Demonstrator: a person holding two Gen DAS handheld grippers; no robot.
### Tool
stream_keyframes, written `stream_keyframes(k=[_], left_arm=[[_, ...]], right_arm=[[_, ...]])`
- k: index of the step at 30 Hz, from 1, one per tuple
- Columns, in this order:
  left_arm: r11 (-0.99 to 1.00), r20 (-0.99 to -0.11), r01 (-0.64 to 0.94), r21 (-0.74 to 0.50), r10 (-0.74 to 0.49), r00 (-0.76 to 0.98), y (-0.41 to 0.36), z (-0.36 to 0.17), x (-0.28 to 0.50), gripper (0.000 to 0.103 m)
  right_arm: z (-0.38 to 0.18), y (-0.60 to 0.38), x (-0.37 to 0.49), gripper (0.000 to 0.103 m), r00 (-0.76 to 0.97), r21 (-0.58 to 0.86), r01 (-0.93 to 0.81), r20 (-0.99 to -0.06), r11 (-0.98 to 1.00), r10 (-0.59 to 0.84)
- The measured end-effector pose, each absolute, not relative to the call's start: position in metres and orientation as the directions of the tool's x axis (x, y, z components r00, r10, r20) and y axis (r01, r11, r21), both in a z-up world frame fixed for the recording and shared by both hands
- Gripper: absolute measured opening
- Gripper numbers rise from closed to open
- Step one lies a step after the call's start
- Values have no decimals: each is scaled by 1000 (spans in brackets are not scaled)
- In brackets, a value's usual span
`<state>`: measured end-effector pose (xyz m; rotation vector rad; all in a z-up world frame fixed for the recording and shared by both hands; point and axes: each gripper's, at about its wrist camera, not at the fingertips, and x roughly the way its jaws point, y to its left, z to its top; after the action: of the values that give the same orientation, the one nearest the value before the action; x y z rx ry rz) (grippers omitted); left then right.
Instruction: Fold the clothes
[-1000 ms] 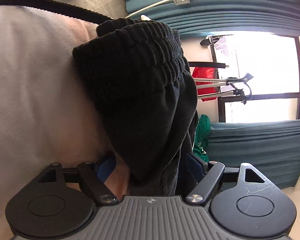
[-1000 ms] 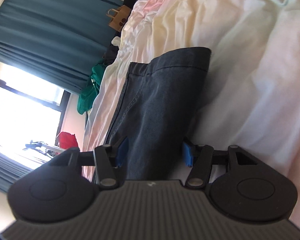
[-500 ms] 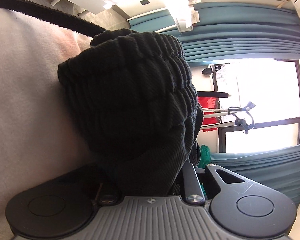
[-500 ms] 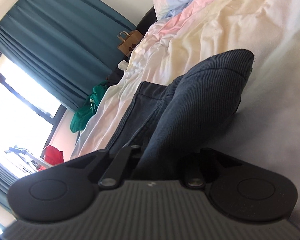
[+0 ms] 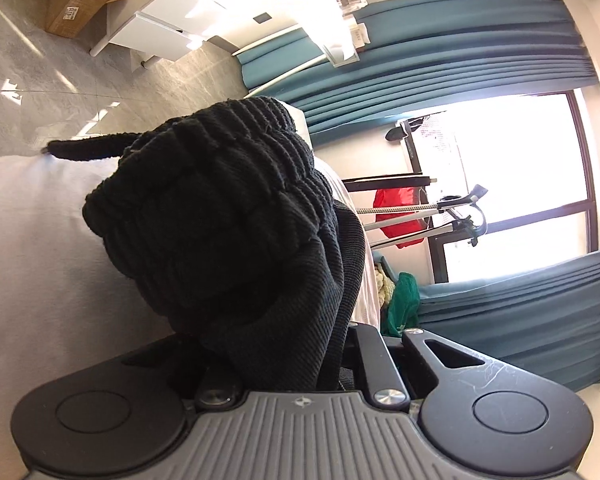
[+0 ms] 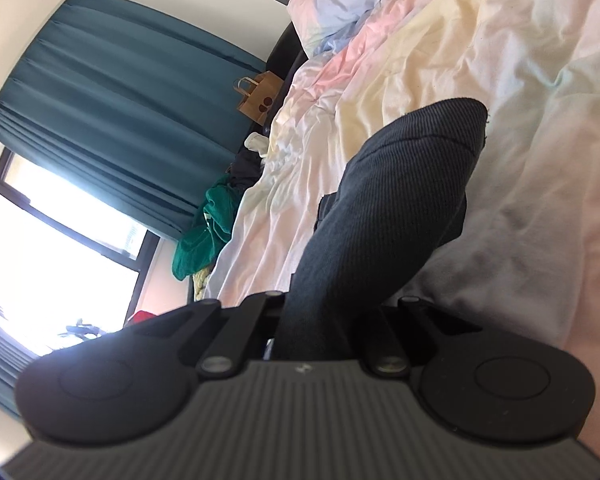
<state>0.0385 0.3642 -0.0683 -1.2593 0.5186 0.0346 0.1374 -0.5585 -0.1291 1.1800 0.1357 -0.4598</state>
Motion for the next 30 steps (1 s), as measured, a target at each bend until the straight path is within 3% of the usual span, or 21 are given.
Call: stream_keyframes(k=[6,12,15,17,18,21,24,27,28,30], left_arm=[[282,-435,-354,-892,-316,843,433,-94,-73,16],[301,-480,-384,-873,-391,786,432,-114,-81,26],[380,-539,-401,-834,-403,740,432,-104,-92,40],[457,-586,-399,-795,-407,701,430,-92,-99,55],[516,-616,-388,-764,-402,678,430,-85,-106,57],[652,-682,-368,-663,-323,656,428,-61,-126,62],[802,-735,-359,-477,-140,664,402,-20,-144,62],[884,-693,-318,-342,-10,720,371,28,-134,68],[906,-653,-281,-317,6,757,355,43,-125,74],[931,-590,-228,-286,16,807,314,69,-89,77]], right_arm=[[-138,-565,106,7,897,869,431,-384,244,-219],[-160,-572,90,7,886,873,456,-426,172,-185],[-164,-570,92,7,886,873,455,-425,173,-188],[-163,-569,94,7,884,865,461,-428,200,-190],[-163,-569,94,7,884,862,462,-428,209,-189],[-166,-571,92,7,889,869,453,-422,198,-179],[-163,-571,93,7,890,863,453,-422,222,-175],[-158,-571,94,7,901,862,433,-400,263,-171],[-157,-571,94,7,904,863,425,-391,274,-169],[-155,-572,93,7,909,866,416,-384,278,-165]])
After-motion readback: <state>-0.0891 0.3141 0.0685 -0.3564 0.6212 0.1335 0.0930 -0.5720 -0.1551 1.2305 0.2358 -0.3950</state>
